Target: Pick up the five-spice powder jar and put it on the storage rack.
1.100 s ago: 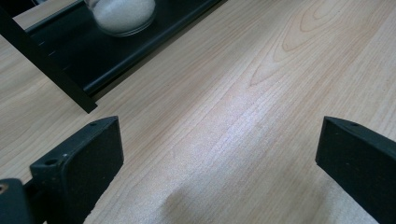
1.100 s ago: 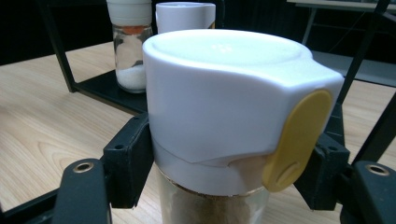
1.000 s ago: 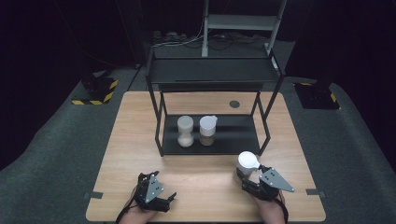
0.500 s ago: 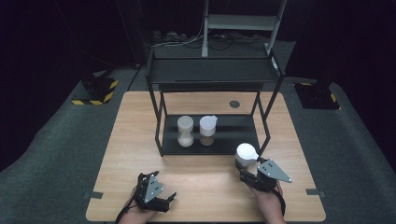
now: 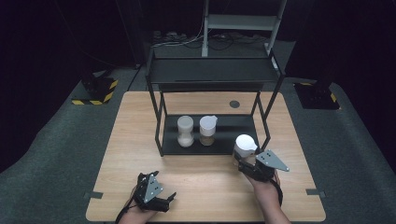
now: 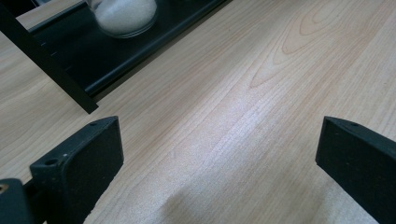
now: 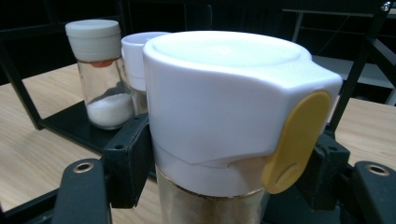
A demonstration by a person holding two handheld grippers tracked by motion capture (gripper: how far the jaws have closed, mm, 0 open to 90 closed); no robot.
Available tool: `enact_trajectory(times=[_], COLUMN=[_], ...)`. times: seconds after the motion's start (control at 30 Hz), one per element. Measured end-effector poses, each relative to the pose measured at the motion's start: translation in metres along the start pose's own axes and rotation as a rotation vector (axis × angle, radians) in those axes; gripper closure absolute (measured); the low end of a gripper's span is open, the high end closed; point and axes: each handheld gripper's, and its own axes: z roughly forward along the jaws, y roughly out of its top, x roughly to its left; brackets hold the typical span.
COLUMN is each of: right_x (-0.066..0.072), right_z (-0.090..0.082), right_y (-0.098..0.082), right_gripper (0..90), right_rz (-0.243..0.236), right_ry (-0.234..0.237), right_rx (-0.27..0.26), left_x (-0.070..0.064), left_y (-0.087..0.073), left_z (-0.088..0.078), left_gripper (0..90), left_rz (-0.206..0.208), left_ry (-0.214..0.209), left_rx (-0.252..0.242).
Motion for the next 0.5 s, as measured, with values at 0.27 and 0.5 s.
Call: enact_trajectory(times=[0.27, 0.5], right_x=[-0.003, -0.005], right_z=[0.012, 0.021], right_y=[0.006, 0.01], right_gripper=[30.3, 30.3], right_rz=[-0.007, -0.013], right_ry=[-0.013, -0.024], right_rx=[-0.001, -0.001], left_x=[0.0, 0.0], left_y=[0.0, 0.0], left_z=[0.0, -0.001], left_gripper=[0.8, 0.4], left_rz=[-0.005, -0.006], left_ry=[0.008, 0.011], left_rx=[-0.002, -0.004])
